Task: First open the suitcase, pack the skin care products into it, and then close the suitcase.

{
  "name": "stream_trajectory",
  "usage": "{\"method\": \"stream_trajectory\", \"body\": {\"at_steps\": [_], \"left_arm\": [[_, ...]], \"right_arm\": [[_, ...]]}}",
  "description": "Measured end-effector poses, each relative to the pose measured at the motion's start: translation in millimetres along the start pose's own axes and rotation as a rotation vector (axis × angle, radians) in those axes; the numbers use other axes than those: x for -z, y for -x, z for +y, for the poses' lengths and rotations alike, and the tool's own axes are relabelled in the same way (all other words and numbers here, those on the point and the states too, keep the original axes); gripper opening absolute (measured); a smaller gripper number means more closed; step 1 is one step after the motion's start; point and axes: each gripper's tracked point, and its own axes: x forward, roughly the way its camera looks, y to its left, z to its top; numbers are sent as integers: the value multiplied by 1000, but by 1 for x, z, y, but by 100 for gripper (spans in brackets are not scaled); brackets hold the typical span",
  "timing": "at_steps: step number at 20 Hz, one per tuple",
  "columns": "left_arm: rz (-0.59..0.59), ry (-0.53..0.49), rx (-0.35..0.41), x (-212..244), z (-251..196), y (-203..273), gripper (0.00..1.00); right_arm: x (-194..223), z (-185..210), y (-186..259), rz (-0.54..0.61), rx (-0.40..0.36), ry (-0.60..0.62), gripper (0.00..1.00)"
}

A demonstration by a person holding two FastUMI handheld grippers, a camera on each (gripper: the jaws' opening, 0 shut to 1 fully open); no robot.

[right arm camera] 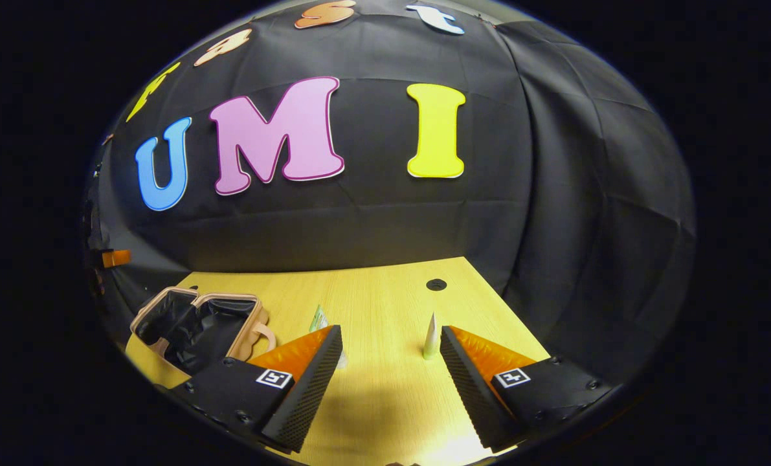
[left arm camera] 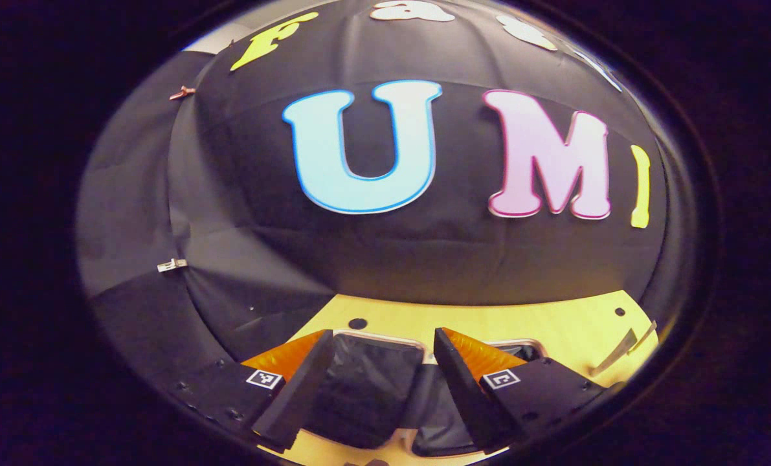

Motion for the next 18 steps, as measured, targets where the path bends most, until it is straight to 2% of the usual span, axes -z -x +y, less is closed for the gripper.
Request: {"method": "stream_trajectory", "body": {"at_steps": [6, 9, 13, 15, 18], "left_arm": [[13, 68, 254, 53, -173, 35, 95], [54, 61, 359, 85, -236, 45, 96], [129, 41, 531, 133, -311, 45, 96], [150, -2, 618, 151, -337, 45, 96], [186, -81, 681, 177, -371, 36, 97]], "right_arm": [[11, -29, -22, 16, -12, -6, 97], [16, -45, -41, -10, 13, -14, 97], [47, -61, -65, 49, 19, -57, 97], [62, -66, -73, 78, 21, -90, 97], [82, -71, -84, 113, 27, -86, 97]]}}
